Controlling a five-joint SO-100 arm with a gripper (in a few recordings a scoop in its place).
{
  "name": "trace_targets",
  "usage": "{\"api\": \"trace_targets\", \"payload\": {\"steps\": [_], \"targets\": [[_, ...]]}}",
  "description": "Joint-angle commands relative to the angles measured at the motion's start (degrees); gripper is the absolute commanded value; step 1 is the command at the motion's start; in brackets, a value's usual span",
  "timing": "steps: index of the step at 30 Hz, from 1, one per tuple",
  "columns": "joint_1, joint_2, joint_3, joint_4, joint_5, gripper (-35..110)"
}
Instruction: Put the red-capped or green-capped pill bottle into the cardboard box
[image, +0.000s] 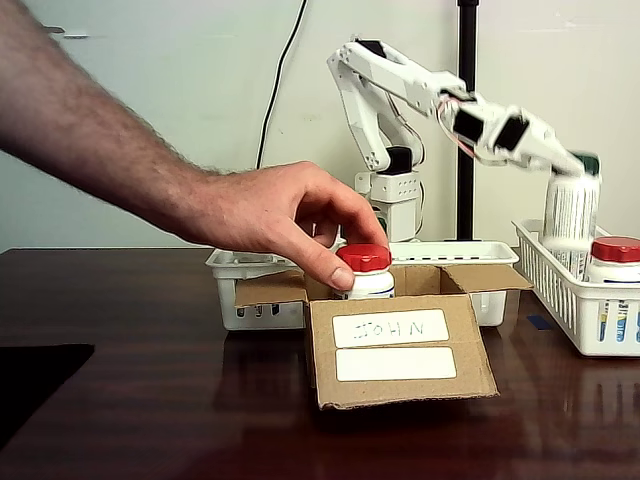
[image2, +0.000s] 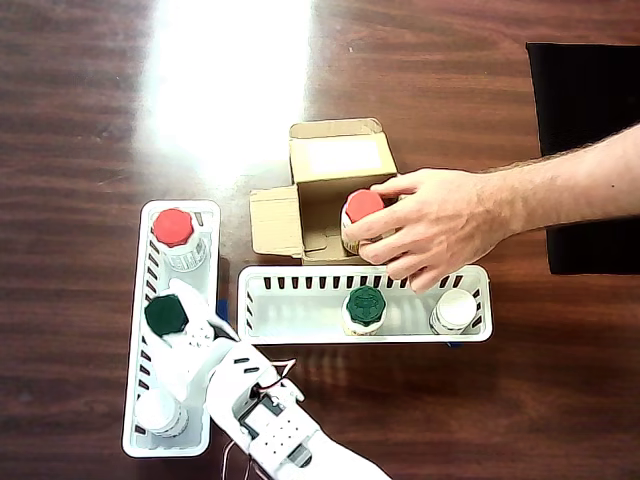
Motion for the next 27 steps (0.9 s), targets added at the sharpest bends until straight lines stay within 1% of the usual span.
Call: {"api": "trace_targets", "payload": {"steps": [1, 6, 12, 18, 24, 27], "targets": [[1.93, 9.67, -13.45, 9.14, -0.88, -1], [8.96, 11.60, -16.61, 13.62, 0.26, -1], [18.46, 9.32, -15.21, 13.27, 0.79, -1], [24.61, 3.43, -9.23, 2.72, 2.02, -1], [29.71, -8.00, -10.90, -6.86, 3.08, -1], [31.11, -13.80, -13.36, -9.84, 3.16, -1]]}}
